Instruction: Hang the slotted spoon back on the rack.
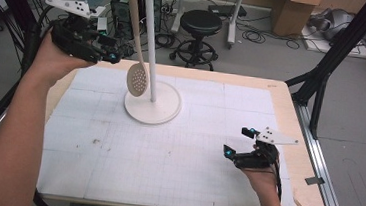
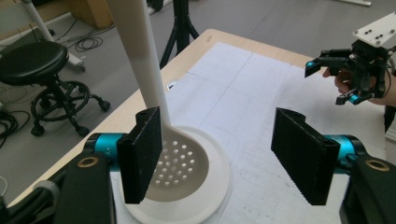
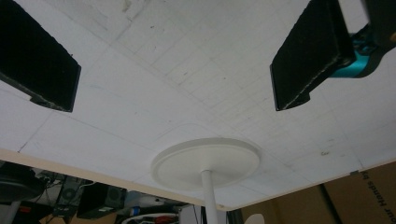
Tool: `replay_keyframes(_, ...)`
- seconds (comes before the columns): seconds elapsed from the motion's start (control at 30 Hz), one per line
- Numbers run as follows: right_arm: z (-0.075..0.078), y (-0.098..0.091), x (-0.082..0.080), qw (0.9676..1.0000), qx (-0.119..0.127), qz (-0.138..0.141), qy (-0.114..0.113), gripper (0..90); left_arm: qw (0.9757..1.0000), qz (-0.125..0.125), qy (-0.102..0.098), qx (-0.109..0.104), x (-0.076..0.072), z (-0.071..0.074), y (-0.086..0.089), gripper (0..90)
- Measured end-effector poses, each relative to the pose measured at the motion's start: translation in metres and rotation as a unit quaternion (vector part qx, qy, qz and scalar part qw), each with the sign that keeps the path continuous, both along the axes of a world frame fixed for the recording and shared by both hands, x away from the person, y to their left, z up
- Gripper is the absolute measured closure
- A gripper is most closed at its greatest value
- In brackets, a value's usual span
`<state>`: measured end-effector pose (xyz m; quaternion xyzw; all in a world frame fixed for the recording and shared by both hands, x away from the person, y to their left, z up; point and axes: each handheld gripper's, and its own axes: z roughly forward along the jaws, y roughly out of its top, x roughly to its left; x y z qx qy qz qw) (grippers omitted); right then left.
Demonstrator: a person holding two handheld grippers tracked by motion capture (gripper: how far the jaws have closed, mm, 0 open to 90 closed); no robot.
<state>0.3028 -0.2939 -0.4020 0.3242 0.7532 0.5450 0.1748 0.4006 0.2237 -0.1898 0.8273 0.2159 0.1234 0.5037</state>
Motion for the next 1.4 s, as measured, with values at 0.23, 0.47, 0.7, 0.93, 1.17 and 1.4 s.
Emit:
replay_keyframes(0.23,0.001,0.000,-0.001,1.0000,0.003,0.000,0.002,0.8,0.9991,-0.021,-0.008,-0.035,-0.017,-0.024,0.001,29.7)
replay_keyframes(0.47,0.000,0.000,-0.001,1.0000,0.002,0.000,0.000,0.8,0.9979,-0.026,-0.011,-0.059,-0.026,-0.056,0.007,25.9)
replay_keyframes(0.7,0.000,0.000,0.000,1.0000,0.000,0.000,-0.002,0.8,0.9966,-0.035,-0.019,-0.072,-0.039,-0.071,0.008,19.4)
replay_keyframes(0.93,0.000,0.001,0.000,1.0000,0.002,0.002,0.001,0.8,0.9953,-0.039,-0.019,-0.087,-0.053,-0.101,0.009,16.2)
replay_keyframes(1.17,0.000,0.000,0.000,1.0000,0.003,0.001,0.000,0.8,0.9932,-0.030,-0.014,-0.112,-0.061,-0.134,0.017,12.9)
replay_keyframes(1.4,0.000,-0.001,0.000,1.0000,0.005,0.000,-0.001,0.8,0.9939,-0.025,-0.012,-0.107,-0.069,-0.158,0.013,6.9)
